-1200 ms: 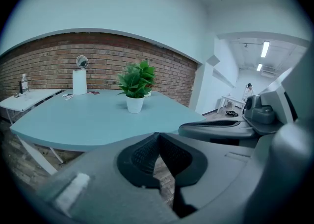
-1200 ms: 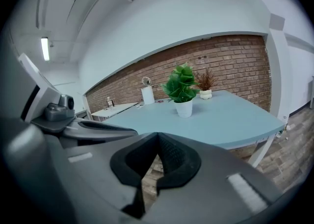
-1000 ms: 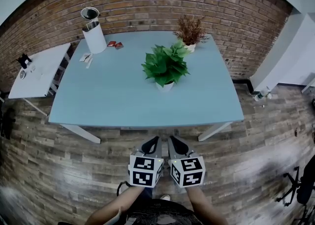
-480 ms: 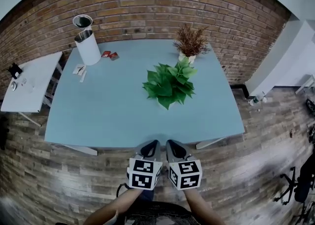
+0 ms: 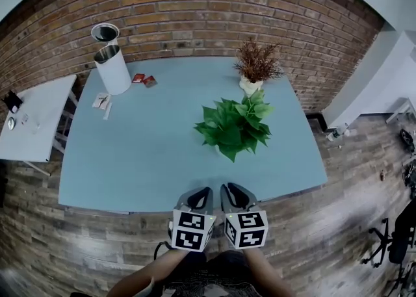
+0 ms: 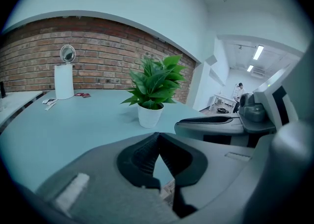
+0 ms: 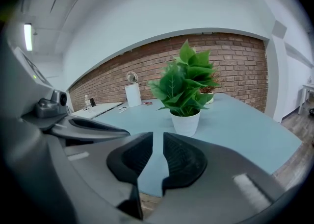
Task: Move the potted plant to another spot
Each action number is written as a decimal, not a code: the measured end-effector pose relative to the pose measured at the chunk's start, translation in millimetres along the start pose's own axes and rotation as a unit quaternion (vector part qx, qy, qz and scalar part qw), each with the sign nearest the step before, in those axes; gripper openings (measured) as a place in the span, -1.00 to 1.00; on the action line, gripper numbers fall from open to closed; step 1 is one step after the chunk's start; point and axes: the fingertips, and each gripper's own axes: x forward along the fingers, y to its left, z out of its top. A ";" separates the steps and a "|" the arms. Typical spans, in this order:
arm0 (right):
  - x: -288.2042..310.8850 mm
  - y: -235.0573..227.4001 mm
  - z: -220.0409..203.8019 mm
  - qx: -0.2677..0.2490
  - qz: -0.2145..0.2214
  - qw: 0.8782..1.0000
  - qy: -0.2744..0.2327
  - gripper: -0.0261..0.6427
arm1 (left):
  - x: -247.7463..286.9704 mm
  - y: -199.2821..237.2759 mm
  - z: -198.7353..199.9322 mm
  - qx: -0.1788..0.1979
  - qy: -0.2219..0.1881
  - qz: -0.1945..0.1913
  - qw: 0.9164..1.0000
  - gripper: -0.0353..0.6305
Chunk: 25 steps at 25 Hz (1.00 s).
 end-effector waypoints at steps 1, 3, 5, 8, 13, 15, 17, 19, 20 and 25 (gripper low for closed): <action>2.9 -0.5 0.9 -0.001 -0.003 1.000 0.000 -0.71 | 1.3 3.1 0.9 0.000 0.000 -0.001 1.000 -0.90; 8.2 -3.0 2.8 -0.002 -0.010 1.000 -0.001 -0.65 | 3.8 7.6 3.3 -0.002 -0.001 -0.003 1.000 -0.90; 13.4 -6.1 4.0 -0.002 -0.015 1.000 0.000 -0.61 | 6.2 10.6 5.6 -0.005 -0.003 -0.005 1.000 -0.90; 22.3 -11.7 7.2 -0.006 -0.022 1.000 0.001 -0.60 | 10.2 16.4 8.0 -0.008 -0.004 -0.006 1.000 -0.90; 37.5 -20.8 15.3 -0.009 -0.026 1.000 -0.001 -0.51 | 19.1 27.0 9.9 -0.018 -0.001 -0.001 1.000 -0.90; 44.8 -24.9 19.9 -0.013 -0.026 1.000 -0.003 -0.46 | 24.9 30.6 11.2 -0.022 0.002 0.002 1.000 -0.90; 52.8 -30.7 23.1 -0.015 -0.026 1.000 -0.002 -0.43 | 30.8 33.6 16.8 -0.024 -0.002 0.005 1.000 -0.90; 60.7 -36.5 23.5 -0.014 -0.026 1.000 0.001 -0.39 | 36.5 37.2 19.6 -0.026 -0.001 0.009 1.000 -0.90; 64.4 -39.3 23.0 -0.014 -0.025 1.000 0.004 -0.36 | 39.6 38.9 20.2 -0.028 0.000 0.012 1.000 -0.90; 80.9 -54.0 21.8 -0.017 -0.026 0.999 0.012 -0.24 | 56.4 43.8 27.1 -0.034 0.002 0.024 0.999 -0.90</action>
